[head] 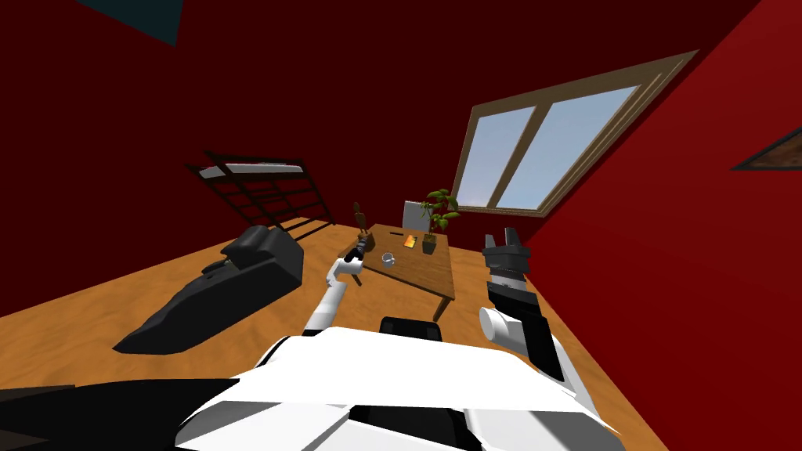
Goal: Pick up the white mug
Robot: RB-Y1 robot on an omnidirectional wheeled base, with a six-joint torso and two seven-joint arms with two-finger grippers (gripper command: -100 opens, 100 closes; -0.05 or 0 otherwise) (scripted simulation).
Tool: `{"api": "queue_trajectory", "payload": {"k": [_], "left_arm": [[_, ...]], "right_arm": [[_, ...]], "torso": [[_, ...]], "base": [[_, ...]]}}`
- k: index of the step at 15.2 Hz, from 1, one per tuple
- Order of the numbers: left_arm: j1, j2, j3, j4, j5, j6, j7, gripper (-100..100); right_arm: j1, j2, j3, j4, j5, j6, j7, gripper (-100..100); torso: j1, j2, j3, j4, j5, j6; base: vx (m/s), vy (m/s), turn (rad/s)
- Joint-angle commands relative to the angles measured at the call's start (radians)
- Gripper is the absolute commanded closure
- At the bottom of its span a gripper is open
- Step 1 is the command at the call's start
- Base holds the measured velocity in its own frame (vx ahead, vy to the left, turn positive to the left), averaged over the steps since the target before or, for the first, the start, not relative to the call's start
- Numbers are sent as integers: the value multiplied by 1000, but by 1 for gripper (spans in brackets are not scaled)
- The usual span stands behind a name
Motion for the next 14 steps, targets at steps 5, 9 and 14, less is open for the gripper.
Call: {"api": "queue_trajectory", "payload": {"k": [5,9,14], "left_arm": [[-65,-2,11,101,5,117,9,-100],[-135,-6,23,190,14,212,19,-100],[-168,-9,28,258,19,289,23,-100]], "right_arm": [[0,0,0,0,0,0,0,0],[0,0,0,0,0,0,0,0],[0,0,0,0,0,0,0,0]], "torso": [[0,0,0,0,0,0],[0,0,0,0,0,-1],[-1,0,0,0,0,0]], "base": [[19,5,-71],[21,2,-81],[19,-1,-62]]}}
